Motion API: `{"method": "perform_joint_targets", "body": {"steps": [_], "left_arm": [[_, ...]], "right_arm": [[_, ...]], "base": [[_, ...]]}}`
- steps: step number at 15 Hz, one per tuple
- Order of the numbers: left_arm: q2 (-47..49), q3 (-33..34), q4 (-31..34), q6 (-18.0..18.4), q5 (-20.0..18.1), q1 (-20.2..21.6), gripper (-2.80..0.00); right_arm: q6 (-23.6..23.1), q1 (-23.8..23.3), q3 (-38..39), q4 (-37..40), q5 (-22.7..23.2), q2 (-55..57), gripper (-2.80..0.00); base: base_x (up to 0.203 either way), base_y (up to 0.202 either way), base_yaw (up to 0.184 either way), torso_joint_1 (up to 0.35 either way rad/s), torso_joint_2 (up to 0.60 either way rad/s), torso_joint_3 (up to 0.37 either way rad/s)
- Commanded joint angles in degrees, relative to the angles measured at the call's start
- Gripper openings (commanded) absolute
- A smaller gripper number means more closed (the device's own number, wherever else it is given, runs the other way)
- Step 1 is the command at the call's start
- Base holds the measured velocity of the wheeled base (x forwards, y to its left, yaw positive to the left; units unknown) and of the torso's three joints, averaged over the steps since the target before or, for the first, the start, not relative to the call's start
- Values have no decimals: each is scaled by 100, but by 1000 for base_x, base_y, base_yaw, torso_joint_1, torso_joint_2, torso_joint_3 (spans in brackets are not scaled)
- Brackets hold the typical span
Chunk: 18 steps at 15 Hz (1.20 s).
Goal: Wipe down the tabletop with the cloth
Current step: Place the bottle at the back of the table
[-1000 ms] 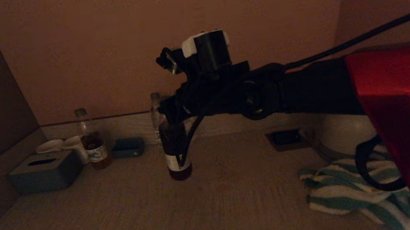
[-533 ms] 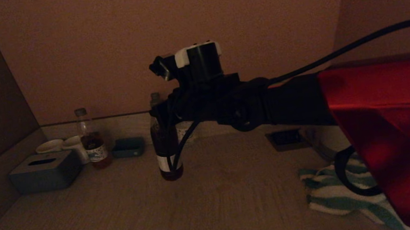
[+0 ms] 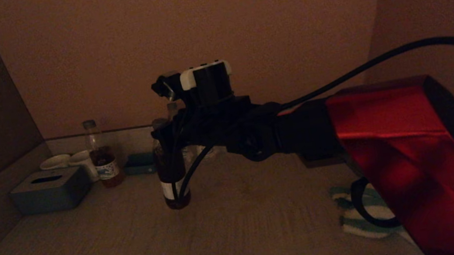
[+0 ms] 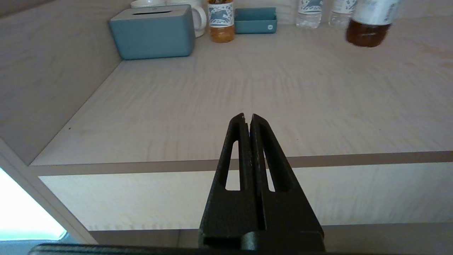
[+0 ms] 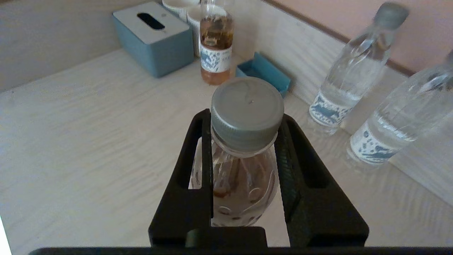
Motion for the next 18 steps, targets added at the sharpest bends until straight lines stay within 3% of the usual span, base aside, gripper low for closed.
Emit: {"method": "perform_joint_targets", "body": {"steps": [1, 18], "left_arm": [[6, 2, 1, 1, 0, 2, -280], [6, 2, 1, 1, 0, 9, -280]], "right_arm": [[-9, 122, -2, -108, 2, 132, -280], [-36, 461, -10, -250, 2, 436, -280]], "base": [[0, 0, 0, 0, 0, 0], [0, 0, 0, 0, 0, 0]]}}
